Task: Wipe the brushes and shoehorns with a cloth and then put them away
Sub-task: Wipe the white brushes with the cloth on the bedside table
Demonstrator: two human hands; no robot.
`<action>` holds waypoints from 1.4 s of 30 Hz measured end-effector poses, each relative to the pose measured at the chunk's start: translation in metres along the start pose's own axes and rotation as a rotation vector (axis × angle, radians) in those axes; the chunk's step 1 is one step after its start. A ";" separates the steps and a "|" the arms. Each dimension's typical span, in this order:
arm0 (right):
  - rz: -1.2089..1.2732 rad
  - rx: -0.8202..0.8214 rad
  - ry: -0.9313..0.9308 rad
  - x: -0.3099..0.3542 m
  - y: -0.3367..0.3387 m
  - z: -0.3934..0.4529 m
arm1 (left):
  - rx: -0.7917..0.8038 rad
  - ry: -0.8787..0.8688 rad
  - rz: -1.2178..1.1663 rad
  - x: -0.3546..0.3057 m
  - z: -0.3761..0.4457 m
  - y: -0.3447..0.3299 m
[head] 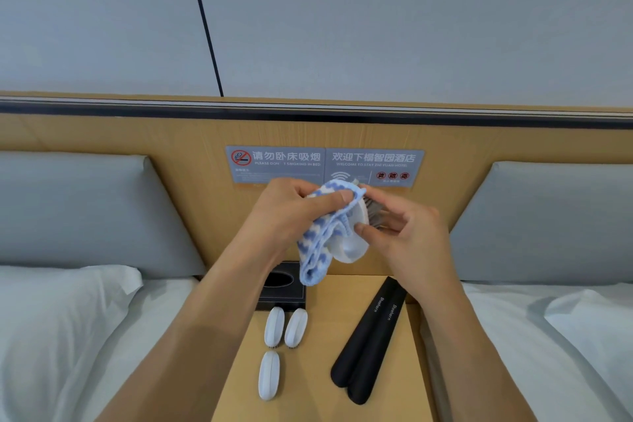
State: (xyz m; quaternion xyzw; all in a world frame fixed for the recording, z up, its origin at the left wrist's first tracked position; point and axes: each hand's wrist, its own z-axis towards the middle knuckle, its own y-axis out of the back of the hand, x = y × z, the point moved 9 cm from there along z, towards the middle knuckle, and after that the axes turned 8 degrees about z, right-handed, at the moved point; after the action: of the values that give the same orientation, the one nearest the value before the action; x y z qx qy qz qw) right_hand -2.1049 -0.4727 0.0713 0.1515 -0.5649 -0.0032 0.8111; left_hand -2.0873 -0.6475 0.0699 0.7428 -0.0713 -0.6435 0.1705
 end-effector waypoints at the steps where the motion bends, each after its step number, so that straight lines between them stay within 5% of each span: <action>1: 0.028 -0.009 -0.018 -0.003 0.000 0.001 | 0.005 -0.027 0.000 0.000 -0.001 -0.001; 13: 0.653 -0.062 -0.441 -0.061 -0.008 -0.001 | -0.007 -0.434 0.187 0.003 -0.021 -0.020; 25: 0.593 0.154 -0.705 -0.117 -0.042 -0.018 | 0.148 -0.572 0.539 0.040 -0.016 -0.024; 31: 0.622 0.125 -0.911 -0.172 -0.068 -0.048 | -0.065 -0.352 0.383 0.089 -0.003 -0.005; 37: 0.478 0.093 -1.155 -0.251 -0.100 -0.097 | -0.221 0.136 0.153 0.191 -0.002 0.011; 42: 0.367 0.046 -1.297 -0.322 -0.129 -0.151 | -0.291 0.374 -0.056 0.275 -0.026 0.007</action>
State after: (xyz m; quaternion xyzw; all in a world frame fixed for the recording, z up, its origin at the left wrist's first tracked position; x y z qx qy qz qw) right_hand -2.0617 -0.5027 -0.3027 0.0378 -0.9542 0.0561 0.2915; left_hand -2.0166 -0.7397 -0.1814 0.8183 0.0758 -0.5028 0.2680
